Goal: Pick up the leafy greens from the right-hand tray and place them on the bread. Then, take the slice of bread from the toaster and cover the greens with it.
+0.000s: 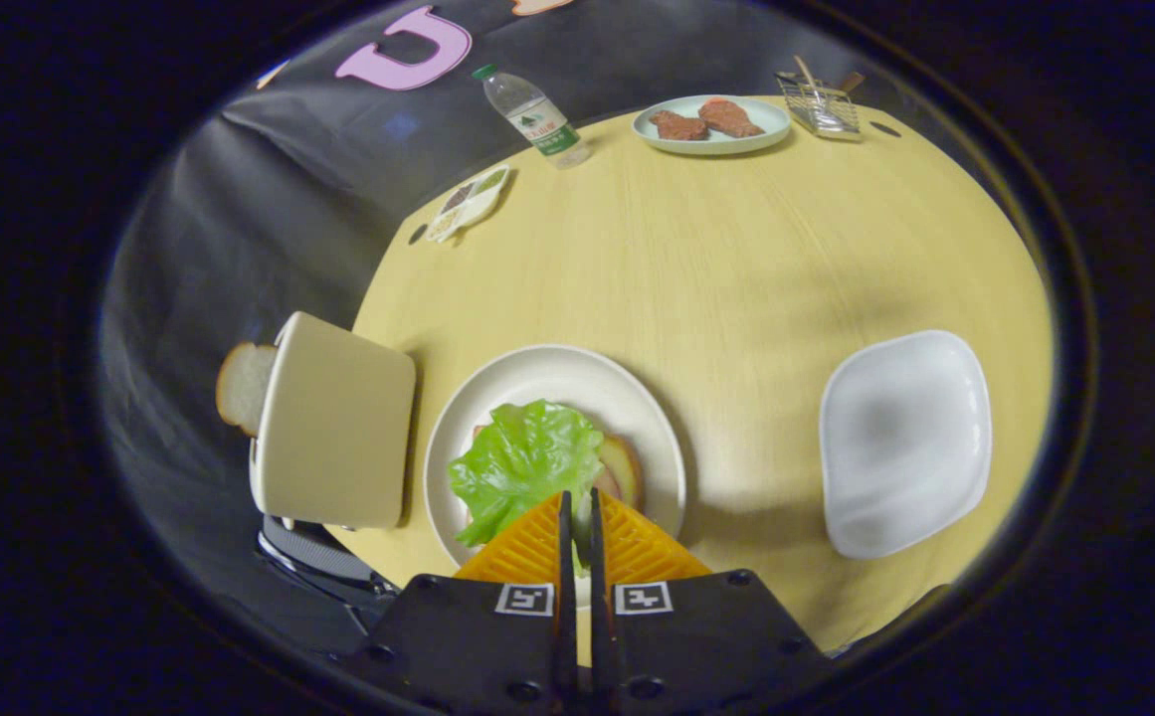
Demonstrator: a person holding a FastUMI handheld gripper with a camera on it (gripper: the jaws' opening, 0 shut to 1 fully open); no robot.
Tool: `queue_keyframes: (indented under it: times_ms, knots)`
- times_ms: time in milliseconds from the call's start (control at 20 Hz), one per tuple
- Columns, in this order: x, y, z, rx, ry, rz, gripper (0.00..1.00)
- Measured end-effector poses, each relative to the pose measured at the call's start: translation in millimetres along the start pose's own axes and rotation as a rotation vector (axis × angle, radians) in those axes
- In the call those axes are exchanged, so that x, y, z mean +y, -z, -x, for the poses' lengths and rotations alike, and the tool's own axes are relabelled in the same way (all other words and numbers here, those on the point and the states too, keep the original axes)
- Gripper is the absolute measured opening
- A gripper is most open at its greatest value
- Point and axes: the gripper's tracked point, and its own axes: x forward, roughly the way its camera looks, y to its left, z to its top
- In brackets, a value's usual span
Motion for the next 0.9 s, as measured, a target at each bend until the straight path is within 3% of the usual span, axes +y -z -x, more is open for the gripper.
queue_keyframes:
  times_ms: [100,550,750,900]
  knots:
    - [-0.9,0.7,-1.5,-0.005,0.012,0.005,0.14]
    - [-1.2,-28.8,46.4,-0.179,0.061,-0.002,0.96]
    - [28.7,-47.4,89.7,-0.290,0.041,0.000,1.00]
    - [67.8,-63.0,121.0,-0.362,0.024,0.098,1.00]
